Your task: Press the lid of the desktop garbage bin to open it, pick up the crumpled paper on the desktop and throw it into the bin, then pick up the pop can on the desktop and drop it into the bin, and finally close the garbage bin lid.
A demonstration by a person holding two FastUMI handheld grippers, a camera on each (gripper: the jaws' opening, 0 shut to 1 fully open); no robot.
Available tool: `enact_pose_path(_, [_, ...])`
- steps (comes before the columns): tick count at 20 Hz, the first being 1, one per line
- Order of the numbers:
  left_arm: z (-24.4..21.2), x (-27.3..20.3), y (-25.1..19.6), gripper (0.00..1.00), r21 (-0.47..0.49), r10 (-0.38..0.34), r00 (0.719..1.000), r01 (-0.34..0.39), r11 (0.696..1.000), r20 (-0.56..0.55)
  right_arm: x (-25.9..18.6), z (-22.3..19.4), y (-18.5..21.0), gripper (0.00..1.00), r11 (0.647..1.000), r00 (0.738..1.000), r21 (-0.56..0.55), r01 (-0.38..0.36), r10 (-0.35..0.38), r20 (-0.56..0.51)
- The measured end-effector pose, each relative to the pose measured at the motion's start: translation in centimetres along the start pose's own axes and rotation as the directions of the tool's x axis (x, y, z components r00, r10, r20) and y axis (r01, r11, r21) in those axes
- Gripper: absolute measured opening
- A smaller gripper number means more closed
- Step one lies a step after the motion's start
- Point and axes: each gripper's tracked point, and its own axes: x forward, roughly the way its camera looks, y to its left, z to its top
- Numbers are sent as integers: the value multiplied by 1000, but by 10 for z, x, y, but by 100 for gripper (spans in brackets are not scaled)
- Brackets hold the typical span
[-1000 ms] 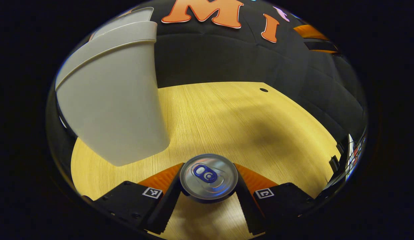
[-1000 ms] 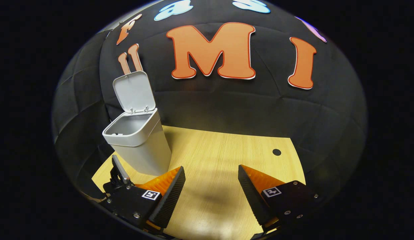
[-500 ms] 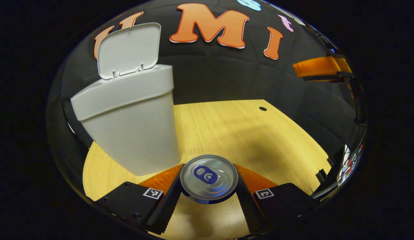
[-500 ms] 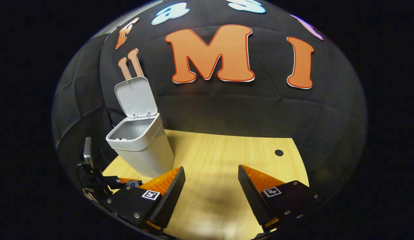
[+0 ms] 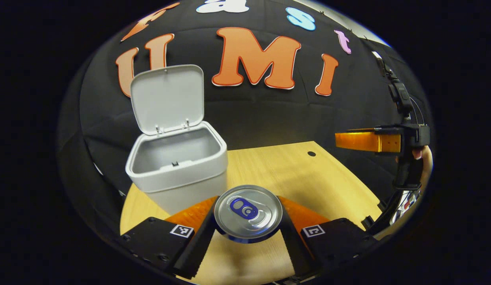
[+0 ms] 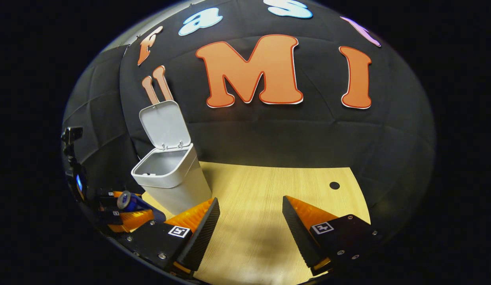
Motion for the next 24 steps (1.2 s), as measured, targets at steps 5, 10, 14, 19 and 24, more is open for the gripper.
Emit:
enact_pose_path(5, [45,-10,26,84,-11,17,998,-17,1000,58,-3,7,-4,95,1000,1000,15,3,-3,21])
enact_pose_path(10, [99,-1,73,84,-53,68,991,-62,997,116,-9,7,-16,95,999,999,32,27,-28,33])
enact_pose_path(14, [122,24,112,84,-41,130,985,-126,991,115,-12,3,-28,95,998,998,52,47,-49,27])
enact_pose_path(19, [120,66,129,84,-52,141,987,-138,989,73,-12,-9,-41,95,995,997,62,75,-75,-3])
enact_pose_path(24, [100,97,133,85,-113,122,992,-119,986,17,-8,-19,-46,95,994,996,62,88,-86,-36])
